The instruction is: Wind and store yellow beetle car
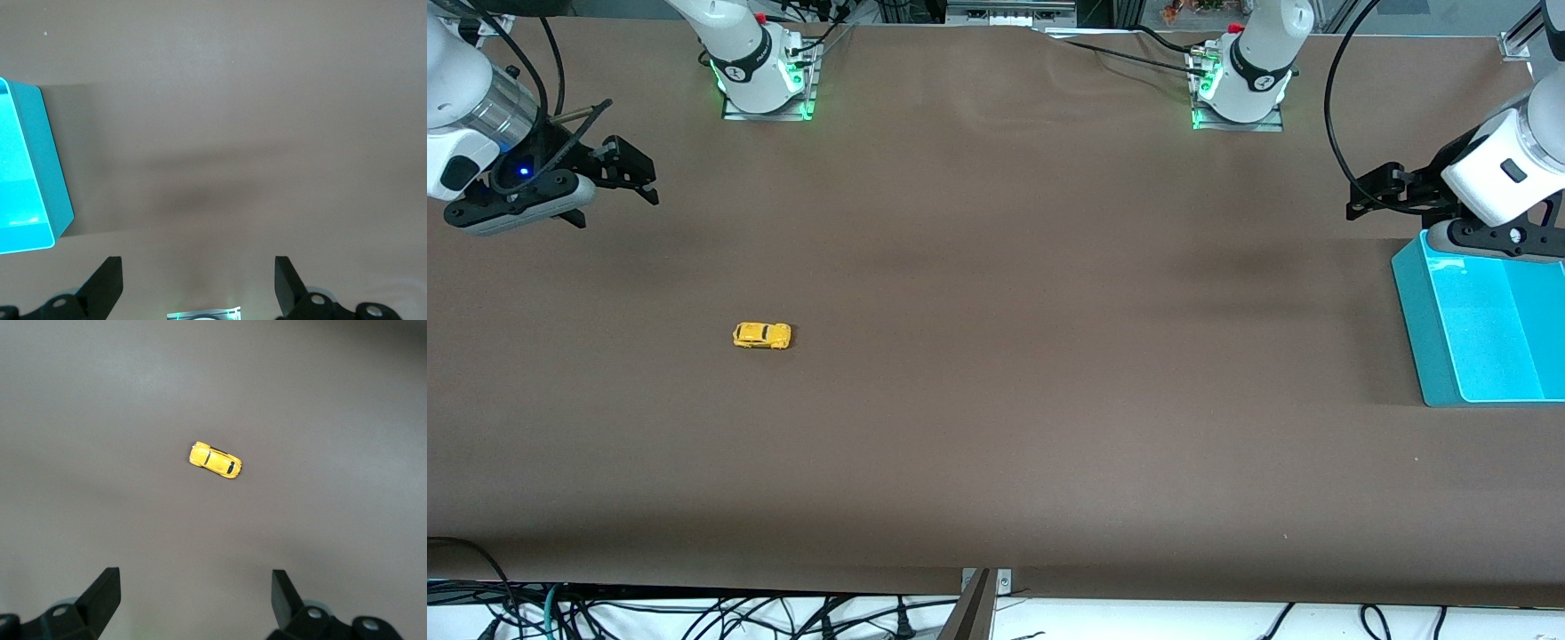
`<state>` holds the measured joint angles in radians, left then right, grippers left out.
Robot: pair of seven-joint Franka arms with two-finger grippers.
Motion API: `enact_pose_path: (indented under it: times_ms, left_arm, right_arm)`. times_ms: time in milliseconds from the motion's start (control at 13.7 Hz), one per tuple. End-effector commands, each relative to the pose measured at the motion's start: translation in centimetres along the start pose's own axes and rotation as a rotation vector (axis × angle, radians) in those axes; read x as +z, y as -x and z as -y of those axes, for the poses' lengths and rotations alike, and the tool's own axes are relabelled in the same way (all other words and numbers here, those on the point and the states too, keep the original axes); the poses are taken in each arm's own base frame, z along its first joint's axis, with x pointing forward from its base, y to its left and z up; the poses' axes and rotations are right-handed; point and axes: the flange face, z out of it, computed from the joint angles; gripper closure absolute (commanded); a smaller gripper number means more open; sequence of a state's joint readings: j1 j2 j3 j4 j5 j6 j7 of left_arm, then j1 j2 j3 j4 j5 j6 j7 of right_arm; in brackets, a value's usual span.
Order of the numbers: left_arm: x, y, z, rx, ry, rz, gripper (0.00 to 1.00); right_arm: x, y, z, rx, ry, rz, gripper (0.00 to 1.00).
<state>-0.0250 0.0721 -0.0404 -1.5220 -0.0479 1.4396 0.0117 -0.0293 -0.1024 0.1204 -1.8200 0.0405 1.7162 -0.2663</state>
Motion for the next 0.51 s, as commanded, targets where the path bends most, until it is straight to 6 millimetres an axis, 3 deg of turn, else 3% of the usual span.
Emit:
enact_pose_path:
  times_ms: [0,438]
  left_arm:
    - [-0.57,-0.16,-0.05,0.000,-0.022,-0.007,0.00]
    - [-0.57,-0.16,-0.05,-0.001,-0.022,-0.007,0.00]
  right_arm:
    - [-0.57,0.33,-0.12,0.023,-0.019,0.025,0.00]
    - [-0.51,0.26,-0.13,0.021,-0.020,0.023,0.00]
